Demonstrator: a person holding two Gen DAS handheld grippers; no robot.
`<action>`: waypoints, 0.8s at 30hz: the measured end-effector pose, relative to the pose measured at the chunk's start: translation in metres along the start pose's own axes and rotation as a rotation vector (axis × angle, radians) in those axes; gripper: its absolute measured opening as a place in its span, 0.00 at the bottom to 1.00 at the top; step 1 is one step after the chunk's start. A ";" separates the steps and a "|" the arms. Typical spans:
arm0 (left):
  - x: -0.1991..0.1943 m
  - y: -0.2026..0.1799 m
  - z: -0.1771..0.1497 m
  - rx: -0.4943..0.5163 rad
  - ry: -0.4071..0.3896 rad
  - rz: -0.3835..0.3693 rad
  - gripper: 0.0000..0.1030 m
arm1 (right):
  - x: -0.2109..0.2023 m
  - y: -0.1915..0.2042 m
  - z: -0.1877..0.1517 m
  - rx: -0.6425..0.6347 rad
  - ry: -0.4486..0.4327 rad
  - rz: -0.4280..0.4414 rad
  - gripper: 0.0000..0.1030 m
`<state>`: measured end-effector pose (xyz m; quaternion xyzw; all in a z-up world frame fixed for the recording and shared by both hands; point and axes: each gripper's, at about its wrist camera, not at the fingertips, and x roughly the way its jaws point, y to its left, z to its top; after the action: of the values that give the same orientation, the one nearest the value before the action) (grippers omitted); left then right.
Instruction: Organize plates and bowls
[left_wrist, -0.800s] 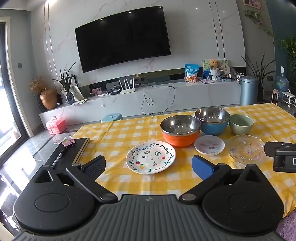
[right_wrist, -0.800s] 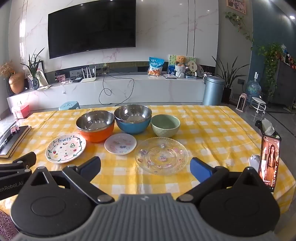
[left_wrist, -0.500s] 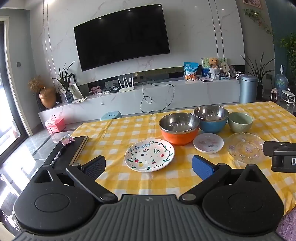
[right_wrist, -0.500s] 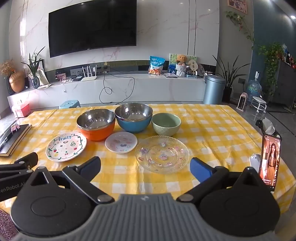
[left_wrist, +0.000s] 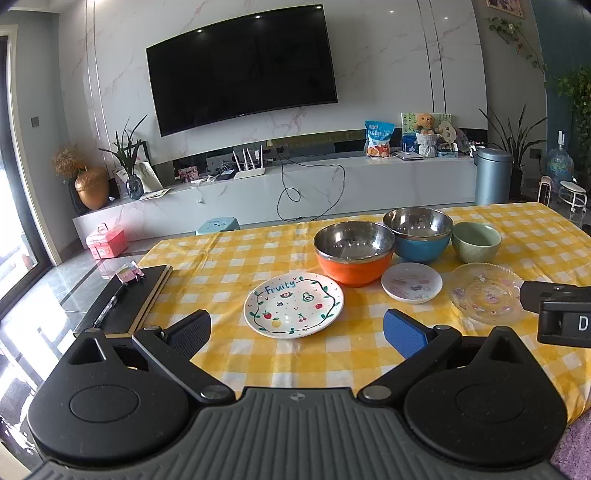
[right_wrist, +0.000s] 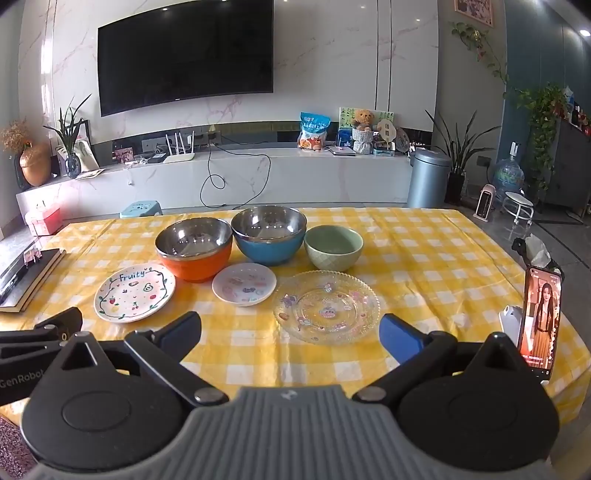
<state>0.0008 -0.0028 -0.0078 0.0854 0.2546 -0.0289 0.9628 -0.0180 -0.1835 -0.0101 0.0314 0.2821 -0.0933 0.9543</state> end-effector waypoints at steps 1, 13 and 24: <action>0.000 0.000 0.000 -0.001 0.002 -0.002 1.00 | 0.000 0.000 0.000 0.000 0.000 0.000 0.98; 0.001 -0.002 -0.001 0.006 0.006 -0.007 1.00 | -0.001 0.002 0.000 -0.006 0.003 0.005 0.98; 0.003 -0.005 -0.004 0.010 0.011 -0.007 1.00 | 0.001 0.002 0.000 0.004 0.009 0.006 0.98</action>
<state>0.0012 -0.0067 -0.0133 0.0894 0.2599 -0.0333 0.9609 -0.0171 -0.1820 -0.0107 0.0343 0.2861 -0.0909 0.9533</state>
